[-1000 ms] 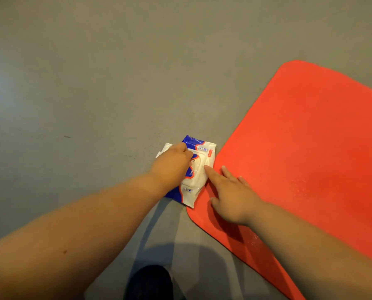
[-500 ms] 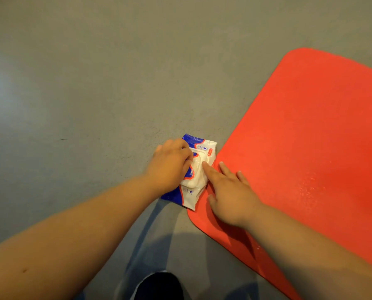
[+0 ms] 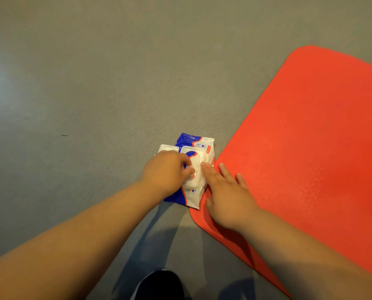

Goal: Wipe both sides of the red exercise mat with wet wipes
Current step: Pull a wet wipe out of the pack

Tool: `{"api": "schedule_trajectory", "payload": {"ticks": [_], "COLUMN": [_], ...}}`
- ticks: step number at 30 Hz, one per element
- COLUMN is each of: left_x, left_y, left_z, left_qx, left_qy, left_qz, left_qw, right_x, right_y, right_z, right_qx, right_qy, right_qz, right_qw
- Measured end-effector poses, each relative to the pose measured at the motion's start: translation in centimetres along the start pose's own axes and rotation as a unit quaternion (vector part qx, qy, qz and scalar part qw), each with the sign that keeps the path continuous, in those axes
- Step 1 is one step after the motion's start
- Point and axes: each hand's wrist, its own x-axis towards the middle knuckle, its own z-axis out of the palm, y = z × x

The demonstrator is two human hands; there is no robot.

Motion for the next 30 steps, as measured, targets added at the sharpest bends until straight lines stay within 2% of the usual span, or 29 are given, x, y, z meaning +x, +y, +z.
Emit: {"api": "schedule_trajectory", "payload": {"ticks": [2, 6, 8, 10, 12, 14, 15, 16, 17, 18, 19, 20, 23, 24, 25, 26, 27, 28, 29, 30], "left_x": [0.5, 0.8, 0.6, 0.2, -0.3, -0.6, -0.7, -0.8, -0.8, -0.8, -0.9, -1.0, -1.0, -1.0, -1.0, -1.0, -1.1, -1.3, -1.6, -1.8], "left_y": [0.2, 0.5, 0.8, 0.6, 0.3, 0.4, 0.5, 0.8, 1.0, 1.1, 1.3, 1.6, 1.9, 1.9, 1.7, 1.0, 0.3, -0.3, -0.8, -1.3], "left_z": [-0.1, -0.4, -0.4, -0.6, -0.9, -1.2, -1.2, -1.3, -1.4, -1.4, -1.5, -1.5, -1.6, -1.5, -1.3, -0.9, -0.7, -0.4, 0.1, 0.5], "left_qx": [0.08, 0.165, 0.148, 0.039, -0.088, -0.208, -0.286, -0.37, -0.443, -0.495, -0.529, -0.553, -0.612, -0.614, -0.58, -0.491, -0.35, -0.2, -0.086, -0.035], "left_qy": [-0.012, -0.03, -0.021, 0.004, 0.046, 0.071, 0.073, 0.066, 0.052, 0.04, 0.031, 0.025, 0.003, 0.003, 0.019, 0.05, 0.078, 0.087, 0.089, 0.091], "left_qz": [0.043, 0.076, 0.066, 0.033, 0.016, 0.0, -0.013, -0.031, -0.049, -0.063, -0.073, -0.082, -0.107, -0.115, -0.122, -0.114, -0.088, -0.052, -0.019, -0.008], "left_qw": [0.996, 0.983, 0.987, 0.999, 0.995, 0.976, 0.955, 0.926, 0.893, 0.865, 0.845, 0.829, 0.784, 0.781, 0.806, 0.862, 0.929, 0.975, 0.992, 0.995], "right_x": [-0.1, -0.1, 0.0, 0.2, 0.6, 1.2, 1.5, 1.8, 1.9, 2.0, 2.0, 2.0, 1.9, 2.1, 2.2, 2.4, 2.6, 2.7, 2.7, 2.6], "right_y": [0.0, 0.2, 0.3, 0.2, 0.3, 0.3, 0.1, -0.2, -0.7, -0.9, -1.1, -1.2, -1.6, -1.6, -1.6, -1.5, -1.4, -1.2, -1.0, -0.8], "right_z": [0.2, 0.5, 0.5, 0.4, 0.2, 0.0, -0.2, -0.6, -1.1, -1.5, -2.0, -2.4, -3.1, -3.1, -3.1, -3.1, -3.2, -3.1, -3.0, -3.0], "right_qx": [0.003, 0.003, 0.005, 0.017, 0.052, 0.148, 0.245, 0.369, 0.493, 0.585, 0.631, 0.647, 0.644, 0.648, 0.656, 0.665, 0.668, 0.664, 0.656, 0.646], "right_qy": [-0.001, 0.013, 0.026, 0.06, 0.133, 0.209, 0.218, 0.196, 0.157, 0.124, 0.097, 0.08, 0.072, 0.079, 0.089, 0.105, 0.123, 0.14, 0.153, 0.159], "right_qz": [0.002, -0.001, -0.005, -0.016, -0.039, -0.049, -0.03, 0.003, 0.029, 0.047, 0.05, 0.042, 0.036, 0.05, 0.067, 0.086, 0.105, 0.12, 0.129, 0.132], "right_qw": [1.0, 1.0, 1.0, 0.998, 0.989, 0.965, 0.944, 0.909, 0.855, 0.8, 0.768, 0.757, 0.761, 0.756, 0.746, 0.734, 0.727, 0.725, 0.728, 0.734]}}
